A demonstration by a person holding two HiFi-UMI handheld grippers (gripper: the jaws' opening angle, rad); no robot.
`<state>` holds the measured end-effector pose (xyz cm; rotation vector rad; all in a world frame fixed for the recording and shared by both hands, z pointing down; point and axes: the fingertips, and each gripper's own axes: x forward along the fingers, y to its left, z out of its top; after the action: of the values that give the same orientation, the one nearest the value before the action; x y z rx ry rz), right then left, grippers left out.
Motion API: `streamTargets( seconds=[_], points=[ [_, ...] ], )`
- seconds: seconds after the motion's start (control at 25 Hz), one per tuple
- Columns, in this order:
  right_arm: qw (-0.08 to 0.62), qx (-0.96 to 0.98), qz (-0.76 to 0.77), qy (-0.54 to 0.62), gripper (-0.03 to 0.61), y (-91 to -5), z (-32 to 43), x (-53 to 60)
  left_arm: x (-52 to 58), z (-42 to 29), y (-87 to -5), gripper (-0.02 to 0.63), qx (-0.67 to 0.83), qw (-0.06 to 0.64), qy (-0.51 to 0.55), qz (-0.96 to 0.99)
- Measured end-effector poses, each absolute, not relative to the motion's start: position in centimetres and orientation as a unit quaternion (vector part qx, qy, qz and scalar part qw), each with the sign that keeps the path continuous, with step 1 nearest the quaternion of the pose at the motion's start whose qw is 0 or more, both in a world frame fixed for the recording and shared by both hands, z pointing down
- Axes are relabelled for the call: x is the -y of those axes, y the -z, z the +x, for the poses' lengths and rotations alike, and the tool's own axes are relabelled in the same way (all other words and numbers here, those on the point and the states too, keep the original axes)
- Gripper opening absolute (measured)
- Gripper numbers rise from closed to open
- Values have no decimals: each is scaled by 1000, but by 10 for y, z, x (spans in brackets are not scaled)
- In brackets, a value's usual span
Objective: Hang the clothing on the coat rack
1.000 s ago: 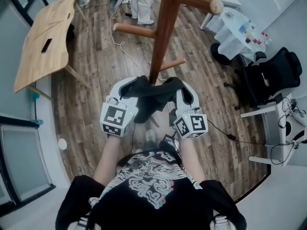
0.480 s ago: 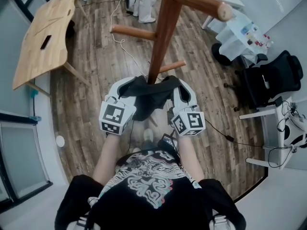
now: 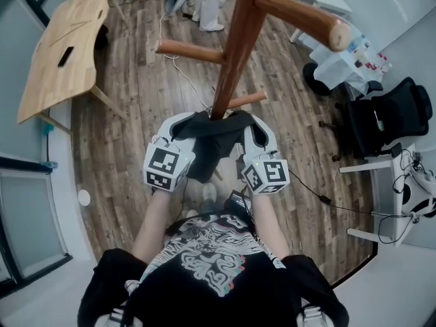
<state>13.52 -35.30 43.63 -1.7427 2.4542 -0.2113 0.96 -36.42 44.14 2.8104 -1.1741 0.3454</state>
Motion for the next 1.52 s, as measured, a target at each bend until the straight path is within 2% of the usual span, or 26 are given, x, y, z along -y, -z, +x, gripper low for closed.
streamTargets(
  seconds=[0.84,1.52],
  points=[
    [31,-812,-573,112,11,-488,118,350,359,6,-500,2,365,103,-118,918],
    [9,-816,-560,146,11,-519,105,333,336,36,-537,2,318,150,-130,927]
  ],
)
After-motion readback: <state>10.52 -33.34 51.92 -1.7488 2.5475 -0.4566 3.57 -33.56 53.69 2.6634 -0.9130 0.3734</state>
